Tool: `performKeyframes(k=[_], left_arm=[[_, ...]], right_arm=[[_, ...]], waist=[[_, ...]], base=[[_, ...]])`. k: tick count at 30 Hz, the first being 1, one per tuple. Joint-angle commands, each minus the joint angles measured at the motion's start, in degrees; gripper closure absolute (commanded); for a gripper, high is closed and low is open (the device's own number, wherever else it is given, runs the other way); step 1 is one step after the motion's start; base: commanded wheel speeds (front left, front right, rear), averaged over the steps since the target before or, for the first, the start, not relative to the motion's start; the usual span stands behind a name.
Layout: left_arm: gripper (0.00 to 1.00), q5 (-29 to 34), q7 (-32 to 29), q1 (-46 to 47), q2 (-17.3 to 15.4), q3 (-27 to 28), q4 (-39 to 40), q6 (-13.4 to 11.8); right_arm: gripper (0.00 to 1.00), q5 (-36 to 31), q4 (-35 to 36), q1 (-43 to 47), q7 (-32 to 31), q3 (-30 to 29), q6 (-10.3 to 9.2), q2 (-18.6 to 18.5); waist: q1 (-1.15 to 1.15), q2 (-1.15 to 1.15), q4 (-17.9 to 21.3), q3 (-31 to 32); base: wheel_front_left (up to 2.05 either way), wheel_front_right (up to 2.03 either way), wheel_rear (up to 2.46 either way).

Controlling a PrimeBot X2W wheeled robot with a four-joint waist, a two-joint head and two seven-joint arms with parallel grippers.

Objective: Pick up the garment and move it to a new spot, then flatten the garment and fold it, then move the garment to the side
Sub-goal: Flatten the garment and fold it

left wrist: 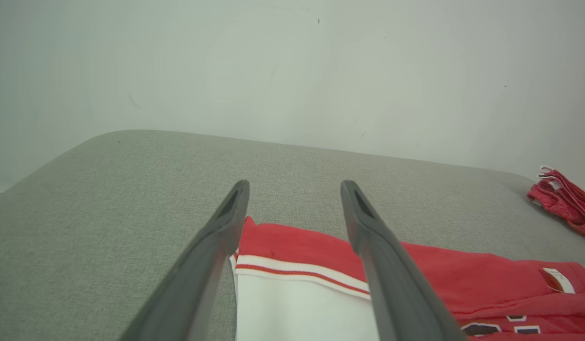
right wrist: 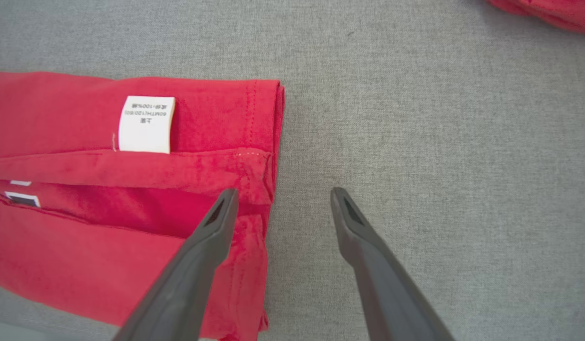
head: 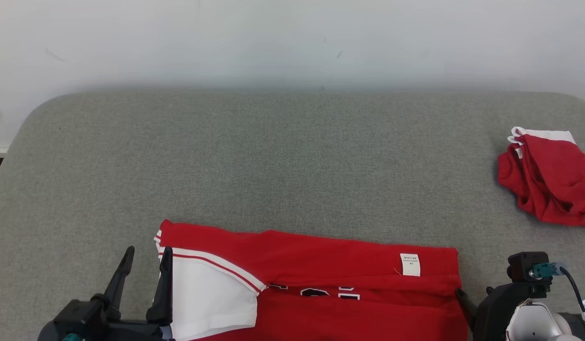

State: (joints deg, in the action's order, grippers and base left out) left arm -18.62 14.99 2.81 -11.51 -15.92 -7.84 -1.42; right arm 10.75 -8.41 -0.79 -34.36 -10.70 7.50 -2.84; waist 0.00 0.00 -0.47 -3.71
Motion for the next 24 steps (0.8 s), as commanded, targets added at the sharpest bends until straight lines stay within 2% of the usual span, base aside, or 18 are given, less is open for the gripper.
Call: performKeyframes(k=[1, 8, 24], left_arm=[[0.0, 0.0, 0.2, 0.7, -0.2, 0.0, -0.1, 0.2], [0.0, -0.4, 0.2, 1.1, 0.0, -0.5, -0.5, 0.4], [0.0, -1.1, 0.2, 2.1, -0.1, -1.3, -1.4, 0.8]], right_arm=[[0.0, 0.6, -0.2, -0.3, -0.1, 0.1, -0.01, -0.2], [0.0, 0.7, -1.6, -0.9, 0.4, 0.0, -0.01, -0.2], [0.0, 2.0, -10.4, -3.5, 2.1, 0.3, 0.0, -0.1]], waist=[[0.0, 0.0, -0.2, -0.2], [0.0, 0.0, -0.9, -0.7], [0.0, 0.0, -2.6, -1.8]], base=[[0.0, 0.0, 0.0], [0.0, 0.0, 0.0], [0.0, 0.0, 0.0]])
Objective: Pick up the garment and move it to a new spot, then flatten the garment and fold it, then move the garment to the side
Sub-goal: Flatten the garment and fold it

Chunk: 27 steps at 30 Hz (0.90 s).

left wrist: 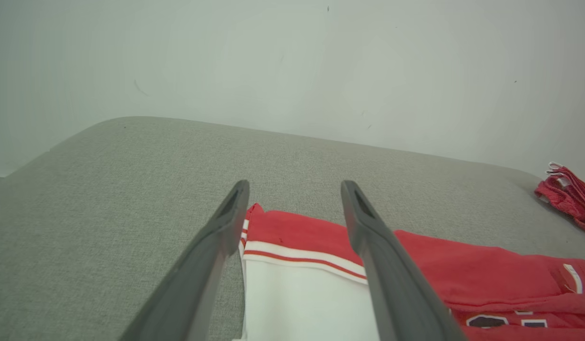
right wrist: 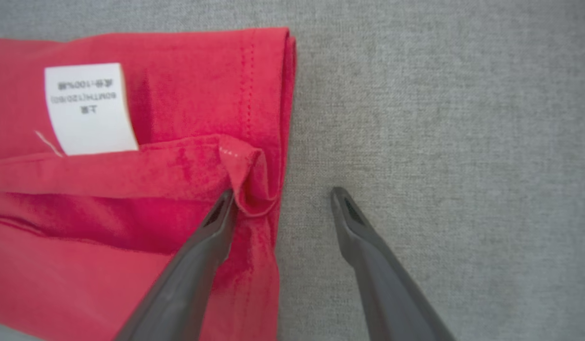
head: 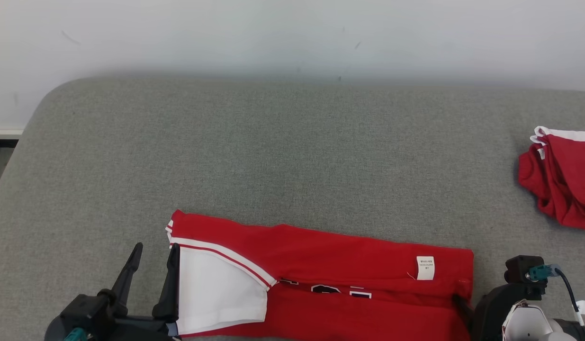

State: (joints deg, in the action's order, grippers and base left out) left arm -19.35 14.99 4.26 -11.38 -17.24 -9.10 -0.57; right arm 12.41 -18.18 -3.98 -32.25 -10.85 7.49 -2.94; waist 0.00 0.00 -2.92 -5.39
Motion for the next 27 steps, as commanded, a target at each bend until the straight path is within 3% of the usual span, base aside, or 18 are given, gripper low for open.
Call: performKeyframes(k=[1, 3, 4, 6, 7, 12, 20, 27], left_arm=[[0.0, -0.3, 0.2, 0.7, -0.3, 0.0, -0.1, 0.0], [0.0, -0.4, 0.2, 0.9, -0.3, 0.0, -0.2, 0.0], [0.0, -0.4, 0.2, 0.9, -0.2, -0.1, -0.2, 0.0], [0.0, -0.5, 0.2, 0.9, -0.2, -0.1, -0.3, 0.0], [0.0, -0.5, 0.2, 0.9, -0.2, -0.1, -0.3, 0.0], [0.0, -0.8, 0.2, 1.2, -0.1, -0.1, -0.6, 0.0], [0.0, -1.0, 0.3, 1.4, -0.1, -0.1, -1.0, 0.2], [0.0, -1.0, 0.3, 1.4, -0.1, 0.0, -0.8, 0.4]], right_arm=[[0.0, 0.8, -1.1, -0.4, -0.2, 0.9, 0.01, 0.1], [0.0, 1.5, -1.9, -0.5, -0.5, 1.8, 0.02, 0.2], [0.06, 1.6, -2.2, -0.6, -0.8, 2.2, 0.03, 0.2], [0.37, 1.8, -2.6, -0.6, -1.3, 2.8, 0.1, 0.3], [0.62, 1.9, -2.8, -0.6, -1.8, 3.3, 0.11, 0.4], [0.97, 2.5, -2.5, -0.2, -3.4, 4.4, 0.09, 0.2], [1.0, 1.6, -1.2, -0.7, -3.3, 2.3, -0.03, 0.0], [1.0, -1.5, 0.7, -2.5, -4.6, -3.7, -0.06, -0.3]], waist=[[0.0, 0.0, -0.2, -0.3], [0.0, 0.0, -0.4, -0.5], [0.0, 0.0, -0.5, -0.6], [0.0, 0.0, -0.6, -0.8], [0.0, 0.0, -0.7, -0.8], [0.0, 0.0, -0.8, -1.0], [0.0, 0.0, -0.6, -1.0], [0.0, 0.0, -0.2, -1.1]], base=[[0.0, 0.0, 0.0], [0.0, 0.0, 0.0], [0.0, 0.0, 0.0], [0.0, 0.0, 0.0], [0.0, 0.0, 0.0], [0.0, 0.0, 0.0], [0.0, 0.0, 0.0], [0.0, 0.0, 0.0]])
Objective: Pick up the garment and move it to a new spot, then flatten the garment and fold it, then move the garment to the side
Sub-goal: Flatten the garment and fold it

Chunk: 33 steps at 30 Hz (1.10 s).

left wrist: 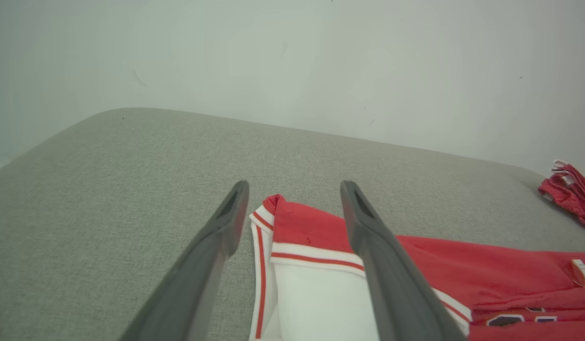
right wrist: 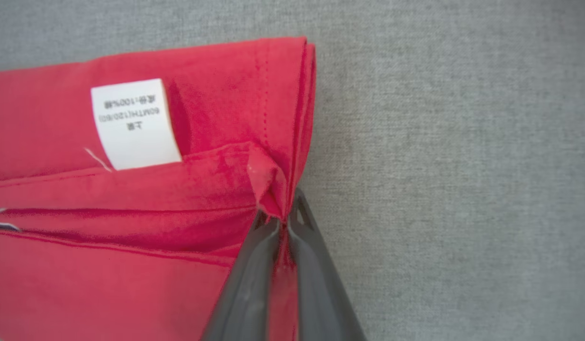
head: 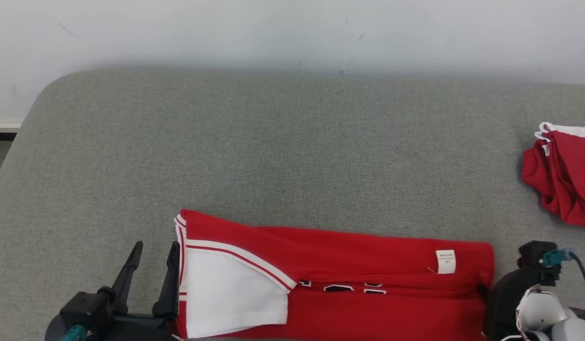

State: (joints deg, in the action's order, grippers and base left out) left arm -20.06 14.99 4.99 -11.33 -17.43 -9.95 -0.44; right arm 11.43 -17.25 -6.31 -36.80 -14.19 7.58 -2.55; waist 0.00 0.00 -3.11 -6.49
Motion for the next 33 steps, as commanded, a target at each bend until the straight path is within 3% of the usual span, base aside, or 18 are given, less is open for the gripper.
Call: performKeyframes(k=[1, 18, 27, 33], left_arm=[[0.0, -0.3, 0.3, 0.6, -0.2, 0.2, 0.1, 0.3], [0.0, 0.2, 0.3, 0.1, -0.2, 0.2, -0.6, 0.9], [0.0, 0.2, 0.3, -0.9, -0.4, 0.2, -0.6, 0.9], [0.0, 0.2, 0.3, -0.9, -0.6, 0.2, -0.5, 1.0]], right_arm=[[1.0, -1.2, 0.1, -0.4, -0.4, -1.3, -0.15, -0.7], [1.0, -11.8, 11.4, -3.2, -10.1, -16.9, -0.14, -0.6], [1.0, -14.0, 16.9, -1.7, -12.6, -22.0, -0.14, -0.6], [1.0, -12.2, 17.6, -0.8, -14.2, -20.8, -0.13, -0.5]], waist=[[0.0, 0.0, 0.0, 0.0], [0.0, 0.0, -0.8, 0.8], [0.0, 0.0, -1.2, 1.5], [0.0, 0.0, -1.1, 1.6]], base=[[0.0, 0.0, 0.0], [0.0, 0.0, 0.0], [0.0, 0.0, 0.0], [0.0, 0.0, 0.0]])
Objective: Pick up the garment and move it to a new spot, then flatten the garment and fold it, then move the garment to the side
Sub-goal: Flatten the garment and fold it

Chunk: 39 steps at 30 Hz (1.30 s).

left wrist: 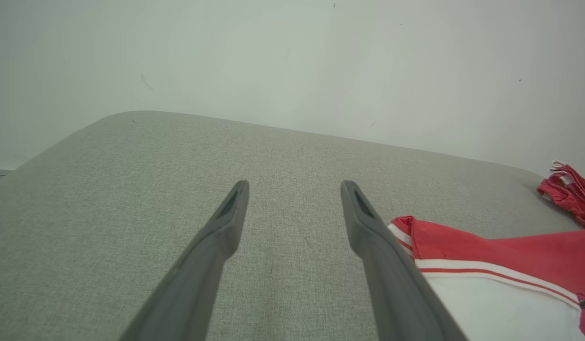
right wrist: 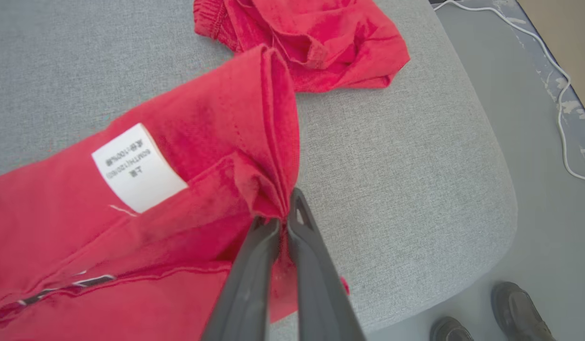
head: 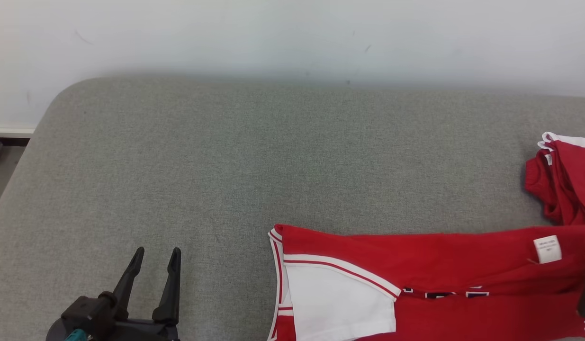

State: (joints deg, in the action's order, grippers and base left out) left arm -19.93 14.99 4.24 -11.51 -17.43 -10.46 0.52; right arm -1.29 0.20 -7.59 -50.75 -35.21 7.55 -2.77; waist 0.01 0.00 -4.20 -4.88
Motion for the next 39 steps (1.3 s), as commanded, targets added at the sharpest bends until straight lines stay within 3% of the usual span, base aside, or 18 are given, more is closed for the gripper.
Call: performKeyframes(k=[1, 18, 27, 39], left_arm=[[0.0, 0.1, 0.3, -0.2, -0.5, 0.1, 0.0, 0.1], [0.0, -0.2, 0.3, 0.7, -0.3, -0.2, -0.2, 0.0], [0.0, 0.0, 0.3, 1.2, 0.1, -0.2, -0.4, 0.1], [0.0, 0.4, 0.3, 1.9, 0.6, -0.4, -0.5, 0.3]], right_arm=[[1.0, 1.2, 0.2, 0.7, -0.6, 1.0, -0.11, -0.3], [1.0, 12.4, 7.2, 5.7, -6.8, 23.8, -0.09, -0.3], [1.0, 16.1, 3.2, 2.1, -5.1, 36.1, -0.09, -0.3], [1.0, 21.4, -3.9, -5.3, -1.3, 47.1, -0.08, -0.3]], waist=[[-0.01, 0.0, 0.0, 0.0], [-0.01, 0.0, -0.5, 0.0], [-0.01, 0.0, -1.3, -0.3], [-0.01, 0.0, -2.1, -1.0]], base=[[0.0, 0.0, 0.0], [0.0, 0.0, 0.0], [0.0, 0.0, 0.0], [0.0, 0.0, 0.0]])
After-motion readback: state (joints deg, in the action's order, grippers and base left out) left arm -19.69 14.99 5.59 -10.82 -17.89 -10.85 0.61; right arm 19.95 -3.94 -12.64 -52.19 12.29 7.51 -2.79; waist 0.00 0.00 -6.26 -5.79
